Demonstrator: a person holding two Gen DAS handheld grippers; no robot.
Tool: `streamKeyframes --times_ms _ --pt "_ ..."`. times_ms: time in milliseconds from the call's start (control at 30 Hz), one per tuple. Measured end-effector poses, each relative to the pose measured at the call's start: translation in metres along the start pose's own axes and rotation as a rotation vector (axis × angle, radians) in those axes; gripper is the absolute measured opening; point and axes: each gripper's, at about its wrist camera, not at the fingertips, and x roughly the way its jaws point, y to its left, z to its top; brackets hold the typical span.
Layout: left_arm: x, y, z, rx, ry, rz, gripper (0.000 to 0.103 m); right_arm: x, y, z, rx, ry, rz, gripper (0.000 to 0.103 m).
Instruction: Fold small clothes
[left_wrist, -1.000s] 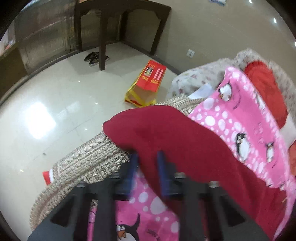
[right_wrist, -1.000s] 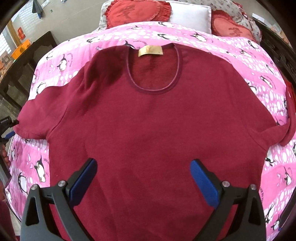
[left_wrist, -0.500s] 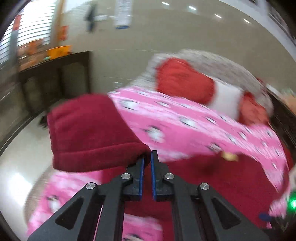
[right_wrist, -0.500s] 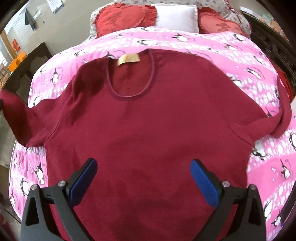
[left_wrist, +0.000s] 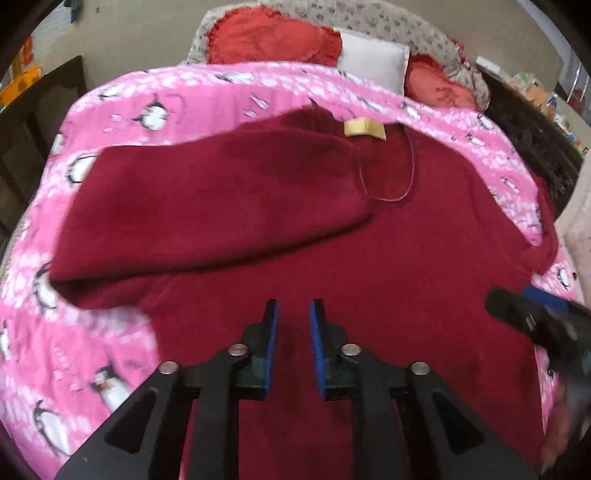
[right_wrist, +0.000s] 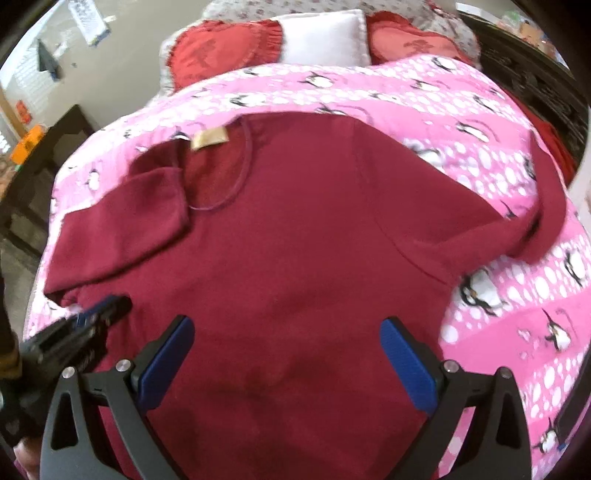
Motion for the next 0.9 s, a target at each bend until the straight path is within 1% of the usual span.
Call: streamKeyframes --times_ms 33,67,133,167,200,233,267,300,367,433,467,500,533,567,600,633,700,733,800,833,900 --pt "-0.010 0.008 -0.002 0.000 -0.017 0.015 0.008 0.001 0.005 0.003 -0.014 -0.003 0.024 0.102" --pt "-0.010 0.011 -0.005 -0.001 -0.027 0.032 0.011 0.002 0.010 0.007 -0.025 -0.006 0.049 0.102" --pt "-0.017 0.033 -0.007 -0.005 -0.044 0.113 0.011 0.006 0.023 0.019 -0.053 -0.023 0.115 0.102" --pt "-0.017 0.046 -0.007 -0.012 -0.041 0.170 0.011 0.009 0.031 0.026 -0.072 -0.035 0.140 0.102" --pt "-0.017 0.054 -0.009 -0.021 -0.038 0.200 0.011 0.012 0.040 0.035 -0.092 -0.047 0.156 0.101" --pt "-0.014 0.070 -0.007 -0.052 -0.027 0.243 0.011 0.017 0.050 0.045 -0.112 -0.061 0.159 0.098" --pt "-0.011 0.078 -0.004 -0.075 -0.021 0.256 0.011 0.022 0.060 0.055 -0.131 -0.075 0.156 0.091" --pt "-0.006 0.093 -0.002 -0.125 -0.016 0.271 0.011 0.027 0.069 0.063 -0.147 -0.081 0.153 0.085" --pt "0.002 0.109 0.002 -0.179 -0.008 0.290 0.011 0.046 0.088 0.082 -0.191 -0.083 0.130 0.078" --pt "0.006 0.128 0.002 -0.232 0.000 0.309 0.011 0.063 0.101 0.093 -0.229 -0.075 0.094 0.075" --pt "0.009 0.132 0.001 -0.241 0.008 0.314 0.011 0.072 0.106 0.097 -0.251 -0.070 0.080 0.070" --pt "0.011 0.138 0.000 -0.253 0.021 0.316 0.011 0.080 0.111 0.098 -0.271 -0.064 0.078 0.052" --pt "0.015 0.143 0.000 -0.271 0.032 0.302 0.011 0.089 0.114 0.101 -0.282 -0.048 0.100 0.038" --pt "0.016 0.146 0.000 -0.283 0.035 0.291 0.011 0.098 0.116 0.102 -0.276 -0.012 0.144 0.014" --pt "0.017 0.147 0.000 -0.291 0.031 0.284 0.011 0.101 0.117 0.103 -0.266 0.004 0.145 0.010" --pt "0.018 0.147 0.001 -0.291 0.028 0.282 0.011 0.097 0.116 0.103 -0.253 -0.012 0.140 0.007" --pt "0.017 0.147 0.000 -0.284 0.024 0.281 0.011 0.076 0.108 0.101 -0.209 -0.045 0.215 0.006" --pt "0.016 0.147 -0.001 -0.284 0.022 0.282 0.011 0.061 0.101 0.100 -0.182 -0.064 0.261 0.006" --pt "0.013 0.145 -0.002 -0.277 0.018 0.287 0.011 0.032 0.086 0.098 -0.141 -0.093 0.324 0.006" --pt "0.012 0.141 -0.001 -0.268 0.015 0.292 0.011 0.016 0.078 0.096 -0.125 -0.116 0.343 0.006" --pt "0.006 0.137 -0.003 -0.259 0.016 0.286 0.011 -0.009 0.063 0.094 -0.123 -0.154 0.346 0.006"
